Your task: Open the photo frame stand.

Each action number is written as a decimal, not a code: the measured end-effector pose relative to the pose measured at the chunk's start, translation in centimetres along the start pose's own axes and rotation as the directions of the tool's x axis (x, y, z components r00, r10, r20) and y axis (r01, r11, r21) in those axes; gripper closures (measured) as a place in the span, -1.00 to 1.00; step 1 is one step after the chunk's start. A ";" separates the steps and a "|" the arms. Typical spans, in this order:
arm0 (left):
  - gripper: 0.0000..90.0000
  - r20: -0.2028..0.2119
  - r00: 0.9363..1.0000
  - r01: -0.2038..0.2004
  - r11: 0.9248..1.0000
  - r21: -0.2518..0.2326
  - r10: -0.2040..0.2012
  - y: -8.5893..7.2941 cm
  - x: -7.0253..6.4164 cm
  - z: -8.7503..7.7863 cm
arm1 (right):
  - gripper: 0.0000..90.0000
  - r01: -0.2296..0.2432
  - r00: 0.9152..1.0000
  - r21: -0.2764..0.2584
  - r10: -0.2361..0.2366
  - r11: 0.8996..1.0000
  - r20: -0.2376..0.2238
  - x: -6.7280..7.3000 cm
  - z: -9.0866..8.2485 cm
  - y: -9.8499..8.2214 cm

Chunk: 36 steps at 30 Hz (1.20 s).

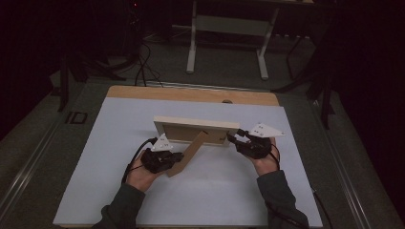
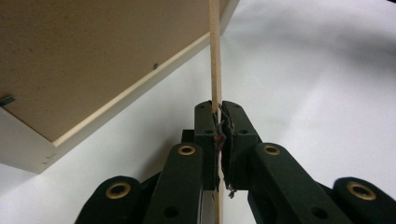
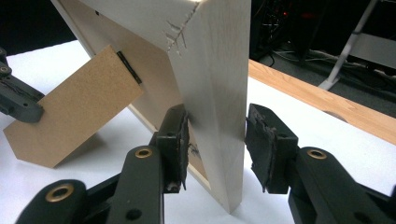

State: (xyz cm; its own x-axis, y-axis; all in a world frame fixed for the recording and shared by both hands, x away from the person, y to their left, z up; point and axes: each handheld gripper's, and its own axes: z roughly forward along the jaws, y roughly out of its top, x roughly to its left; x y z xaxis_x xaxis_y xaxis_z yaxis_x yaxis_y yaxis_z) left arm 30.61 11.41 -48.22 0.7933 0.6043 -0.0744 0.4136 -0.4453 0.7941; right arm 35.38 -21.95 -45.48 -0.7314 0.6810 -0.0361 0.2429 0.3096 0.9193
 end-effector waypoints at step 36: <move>0.48 0.031 0.994 0.103 0.991 -0.091 -0.100 -1.1 1.2 -2.8 | 0.29 -0.019 1.000 0.009 0.019 1.000 -0.009 -0.7 -1.5 -1.9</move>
State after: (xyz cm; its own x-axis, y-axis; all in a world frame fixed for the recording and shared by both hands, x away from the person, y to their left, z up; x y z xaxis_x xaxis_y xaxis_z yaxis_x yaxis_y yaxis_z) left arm 29.85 14.43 -47.50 0.7614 0.6250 -0.1722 0.4502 -0.3186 0.8341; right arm 34.45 -23.97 -46.61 -0.7327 0.6804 -0.0153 0.2621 0.3028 0.9163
